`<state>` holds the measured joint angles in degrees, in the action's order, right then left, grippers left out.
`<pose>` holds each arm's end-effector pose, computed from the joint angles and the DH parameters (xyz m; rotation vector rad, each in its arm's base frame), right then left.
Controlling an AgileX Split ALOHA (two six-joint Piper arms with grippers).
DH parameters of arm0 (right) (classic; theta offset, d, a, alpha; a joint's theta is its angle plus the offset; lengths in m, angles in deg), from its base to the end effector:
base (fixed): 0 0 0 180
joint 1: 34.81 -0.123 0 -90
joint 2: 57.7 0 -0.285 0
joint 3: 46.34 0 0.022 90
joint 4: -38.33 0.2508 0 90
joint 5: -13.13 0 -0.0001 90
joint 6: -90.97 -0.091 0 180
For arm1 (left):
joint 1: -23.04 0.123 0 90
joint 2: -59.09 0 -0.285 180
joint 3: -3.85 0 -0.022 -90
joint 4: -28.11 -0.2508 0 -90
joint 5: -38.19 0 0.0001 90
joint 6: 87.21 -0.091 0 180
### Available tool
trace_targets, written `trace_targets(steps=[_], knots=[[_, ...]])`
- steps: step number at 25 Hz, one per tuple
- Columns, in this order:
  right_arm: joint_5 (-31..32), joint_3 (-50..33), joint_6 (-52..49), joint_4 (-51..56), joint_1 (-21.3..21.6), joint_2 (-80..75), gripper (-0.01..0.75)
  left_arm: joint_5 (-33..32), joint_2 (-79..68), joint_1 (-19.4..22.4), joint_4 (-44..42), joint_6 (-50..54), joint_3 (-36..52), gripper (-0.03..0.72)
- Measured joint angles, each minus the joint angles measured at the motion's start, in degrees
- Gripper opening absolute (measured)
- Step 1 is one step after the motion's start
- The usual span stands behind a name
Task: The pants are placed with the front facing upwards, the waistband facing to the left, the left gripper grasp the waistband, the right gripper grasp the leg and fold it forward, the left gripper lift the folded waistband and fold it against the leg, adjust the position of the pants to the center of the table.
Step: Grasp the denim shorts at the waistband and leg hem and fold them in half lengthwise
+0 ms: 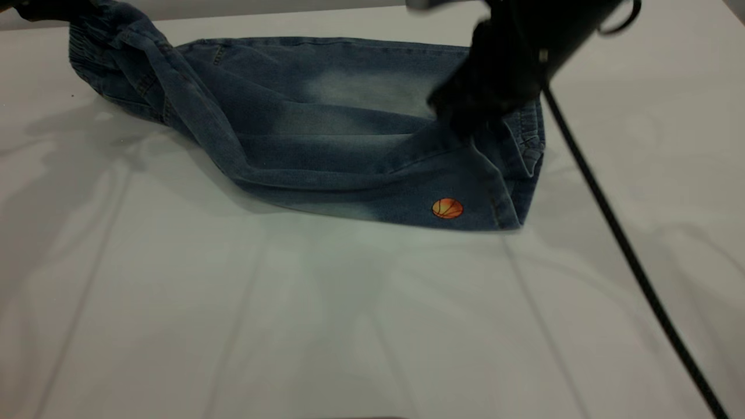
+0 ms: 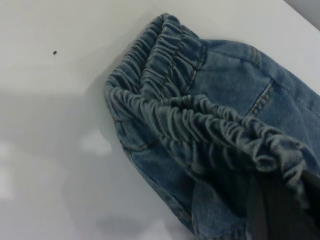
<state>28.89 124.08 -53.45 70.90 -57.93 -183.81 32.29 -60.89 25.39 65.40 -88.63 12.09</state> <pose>0.3673 0.1713 0.1119 -0.6651 2.5309 0.3099 0.4194 0.0115 0.1701 -0.7352 2.2284 -0.3636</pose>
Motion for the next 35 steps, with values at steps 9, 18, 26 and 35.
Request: trace_targets(steps=[9,18,26,35], knots=[[7.4,2.09,-0.12,0.0,5.82,8.1,0.024,0.47,0.0,0.0,0.05,0.13,0.0,0.063],[14.6,2.09,-2.18,4.14,6.21,-2.47,0.302,0.47,0.0,0.0,0.05,0.13,0.0,0.066],[12.43,2.09,10.52,12.15,6.21,-6.19,0.482,0.47,0.0,0.0,0.05,0.13,0.0,0.067],[11.41,2.18,25.56,21.27,6.21,-6.19,0.43,0.83,0.0,0.0,0.06,0.13,0.0,0.069]])
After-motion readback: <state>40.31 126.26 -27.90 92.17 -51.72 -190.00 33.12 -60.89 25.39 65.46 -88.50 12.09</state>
